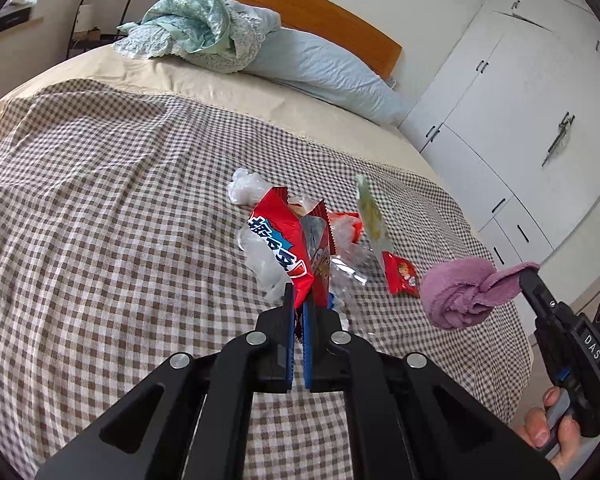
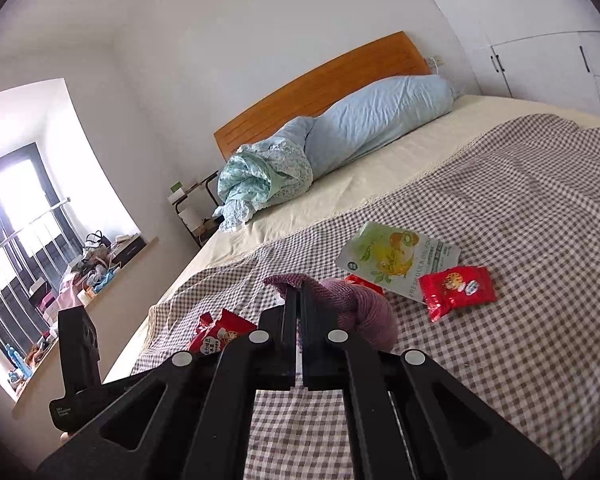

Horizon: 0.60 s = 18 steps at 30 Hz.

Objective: Collect trash
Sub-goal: 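Carry the red snack bag and pink cloth with both tools to the trash bag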

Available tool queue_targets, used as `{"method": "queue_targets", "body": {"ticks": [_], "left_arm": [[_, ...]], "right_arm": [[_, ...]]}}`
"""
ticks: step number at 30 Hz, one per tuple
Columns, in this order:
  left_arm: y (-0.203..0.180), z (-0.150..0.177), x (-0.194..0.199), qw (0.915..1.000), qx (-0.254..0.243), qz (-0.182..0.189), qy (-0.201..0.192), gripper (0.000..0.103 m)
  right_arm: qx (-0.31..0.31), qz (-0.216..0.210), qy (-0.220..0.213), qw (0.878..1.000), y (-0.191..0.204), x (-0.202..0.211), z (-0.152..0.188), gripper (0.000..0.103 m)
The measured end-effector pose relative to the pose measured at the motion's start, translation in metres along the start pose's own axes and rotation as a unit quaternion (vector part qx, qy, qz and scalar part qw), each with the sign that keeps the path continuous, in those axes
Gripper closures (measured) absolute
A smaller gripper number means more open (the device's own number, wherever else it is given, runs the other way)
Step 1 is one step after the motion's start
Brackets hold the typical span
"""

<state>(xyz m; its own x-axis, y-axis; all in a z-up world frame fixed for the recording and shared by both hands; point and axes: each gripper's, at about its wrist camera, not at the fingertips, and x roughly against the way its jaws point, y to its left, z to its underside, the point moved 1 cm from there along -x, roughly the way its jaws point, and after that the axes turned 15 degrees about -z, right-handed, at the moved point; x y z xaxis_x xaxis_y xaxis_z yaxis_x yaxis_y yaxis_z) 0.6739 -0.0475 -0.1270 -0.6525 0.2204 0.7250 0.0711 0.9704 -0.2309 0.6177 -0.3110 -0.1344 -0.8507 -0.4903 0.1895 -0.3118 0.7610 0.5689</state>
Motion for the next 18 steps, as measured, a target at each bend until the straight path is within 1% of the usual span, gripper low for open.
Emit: {"method": "queue_targets", "body": {"ticks": [2, 4, 5, 7, 9, 11, 13, 15, 17, 18], "left_arm": [[-0.02, 0.004, 0.015, 0.9996, -0.021, 0.012, -0.012, 0.103], [-0.043, 0.011, 0.032, 0.9982, -0.039, 0.04, -0.02, 0.103], [-0.058, 0.016, 0.04, 0.9965, -0.055, 0.058, -0.023, 0.103], [-0.092, 0.03, 0.054, 0.9921, -0.092, 0.08, -0.029, 0.103], [-0.125, 0.049, 0.064, 0.9857, -0.126, 0.111, -0.02, 0.103], [-0.162, 0.079, 0.076, 0.9742, -0.171, 0.147, -0.007, 0.103], [-0.199, 0.12, 0.089, 0.9593, -0.227, 0.169, 0.001, 0.103], [-0.233, 0.167, 0.094, 0.9407, -0.284, 0.184, 0.022, 0.103], [-0.262, 0.214, 0.091, 0.9205, -0.334, 0.195, 0.058, 0.103], [-0.275, 0.237, 0.087, 0.912, -0.354, 0.193, 0.077, 0.103]], "right_arm": [[0.015, 0.013, -0.008, 1.0, 0.006, 0.035, -0.002, 0.101], [0.038, 0.038, -0.005, 0.999, 0.005, 0.073, 0.0, 0.101], [0.037, 0.053, 0.0, 0.998, -0.001, 0.096, 0.001, 0.101], [0.035, 0.079, 0.006, 0.996, -0.012, 0.14, 0.006, 0.101], [0.038, 0.11, 0.013, 0.993, -0.021, 0.187, 0.011, 0.101], [0.045, 0.148, 0.024, 0.988, -0.028, 0.234, 0.019, 0.101], [0.051, 0.184, 0.038, 0.981, -0.033, 0.275, 0.031, 0.101], [0.048, 0.216, 0.053, 0.974, -0.042, 0.314, 0.047, 0.101], [0.036, 0.24, 0.071, 0.968, -0.056, 0.344, 0.069, 0.101], [0.027, 0.251, 0.082, 0.964, -0.066, 0.356, 0.082, 0.101]]}}
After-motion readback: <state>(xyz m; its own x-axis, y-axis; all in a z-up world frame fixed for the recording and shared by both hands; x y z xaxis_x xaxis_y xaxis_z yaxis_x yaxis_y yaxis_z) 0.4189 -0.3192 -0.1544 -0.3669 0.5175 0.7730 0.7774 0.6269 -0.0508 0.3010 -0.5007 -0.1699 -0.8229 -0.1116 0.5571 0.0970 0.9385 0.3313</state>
